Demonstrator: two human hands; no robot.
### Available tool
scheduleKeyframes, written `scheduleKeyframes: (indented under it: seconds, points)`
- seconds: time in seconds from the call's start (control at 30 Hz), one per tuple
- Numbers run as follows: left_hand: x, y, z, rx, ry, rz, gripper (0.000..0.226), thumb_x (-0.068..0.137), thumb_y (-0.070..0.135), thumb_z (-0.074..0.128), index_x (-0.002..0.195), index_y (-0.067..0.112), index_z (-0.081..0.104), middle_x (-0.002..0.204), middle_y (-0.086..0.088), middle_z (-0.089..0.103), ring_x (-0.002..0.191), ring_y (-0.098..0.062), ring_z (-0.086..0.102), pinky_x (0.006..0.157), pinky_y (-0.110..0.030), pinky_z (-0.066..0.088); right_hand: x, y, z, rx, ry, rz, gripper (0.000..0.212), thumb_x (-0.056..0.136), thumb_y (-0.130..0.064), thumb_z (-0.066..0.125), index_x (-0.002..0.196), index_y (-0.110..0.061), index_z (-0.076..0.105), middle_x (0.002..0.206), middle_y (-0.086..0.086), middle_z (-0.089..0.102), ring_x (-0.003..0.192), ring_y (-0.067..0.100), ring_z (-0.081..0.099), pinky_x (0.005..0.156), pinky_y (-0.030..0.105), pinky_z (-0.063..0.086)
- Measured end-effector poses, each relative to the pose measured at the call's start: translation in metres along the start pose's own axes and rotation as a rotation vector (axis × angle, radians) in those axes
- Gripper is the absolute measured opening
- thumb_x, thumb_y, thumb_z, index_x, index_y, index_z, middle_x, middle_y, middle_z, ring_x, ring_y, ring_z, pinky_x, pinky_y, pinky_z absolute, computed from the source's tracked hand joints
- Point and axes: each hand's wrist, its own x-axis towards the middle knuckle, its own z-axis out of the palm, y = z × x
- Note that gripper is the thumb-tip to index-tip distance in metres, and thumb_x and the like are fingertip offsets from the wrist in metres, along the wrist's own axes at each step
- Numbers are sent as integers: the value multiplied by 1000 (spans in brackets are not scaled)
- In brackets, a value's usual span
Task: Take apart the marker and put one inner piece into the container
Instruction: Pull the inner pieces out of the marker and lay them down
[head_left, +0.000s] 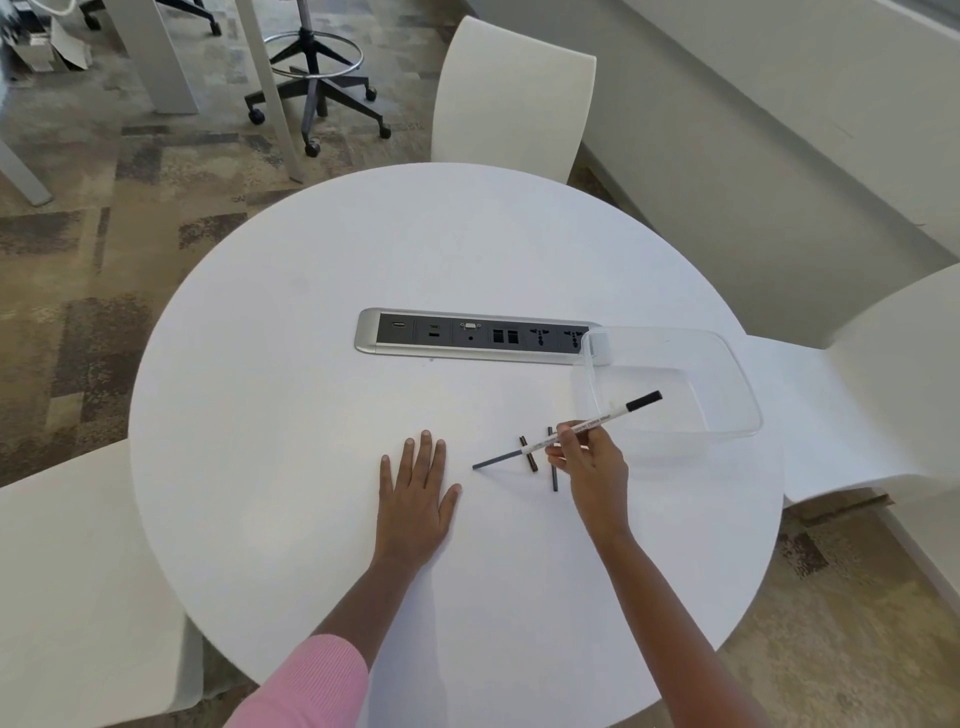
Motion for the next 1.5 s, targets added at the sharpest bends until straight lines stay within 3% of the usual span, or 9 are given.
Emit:
scheduleKeyframes:
  seconds: [0.23,0.4,0.5,0.63,0.77,0.9,1.17,1.37,1.5]
  points:
    - [0,0,-1,-1,-1,1,58,98,43,4,134,11,37,138,-13,51,130,-25,31,110,-43,5,1,-15,4,2,-44,-13,10,91,-14,51,85,-10,57,74,-2,61,59,-3,65,73,27,57]
    - [0,0,-1,-7,7,7,58,98,43,6,134,10,37,138,-14,51,130,-25,31,110,-43,6,2,-30,5,23,-56,-35,13,91,-15,50,81,-18,57,73,-4,61,58,0,63,73,30,56]
    - [1,0,-1,-12,11,10,58,98,43,6,134,10,37,138,-14,51,130,-26,31,111,-43,6,2,-30,4,-161,-84,-66,8,91,-17,51,92,-12,57,68,-5,58,54,3,59,69,33,53]
    - [0,0,0,-12,11,10,58,98,43,6,136,11,35,140,-13,49,131,-25,30,112,-41,4,2,-14,8,-596,-239,-127,12,89,-16,50,98,-8,49,58,-2,48,65,26,51,64,33,40]
    - [0,0,0,-13,12,9,58,98,43,6,136,11,36,140,-13,49,132,-25,30,113,-41,4,-2,8,16,-925,-315,-90,23,90,-14,43,108,-1,48,94,20,62,94,36,56,74,36,41]
    - [0,0,0,-9,14,8,58,98,43,6,136,11,35,141,-12,48,132,-24,29,112,-41,3,-4,22,24,-1044,-339,-76,21,91,-10,38,107,0,48,105,21,59,97,35,56,75,36,42]
    - [-1,-1,1,-13,24,12,58,97,43,7,137,12,35,143,-12,46,133,-24,29,113,-41,4,0,23,37,-1093,-314,-74,26,92,-9,38,116,-1,44,110,20,56,100,35,58,78,38,45]
    - [-1,-1,0,-11,31,12,58,98,43,7,137,12,35,143,-11,46,133,-24,29,113,-41,3,2,23,42,-923,-305,40,20,88,-11,44,100,1,53,102,20,61,95,35,57,77,36,45]
    - [-1,0,0,-14,28,14,59,97,43,7,138,12,36,143,-11,46,133,-23,29,114,-40,3,-2,23,44,-734,-304,150,16,83,-9,49,86,5,58,85,18,64,76,26,55,68,30,43]
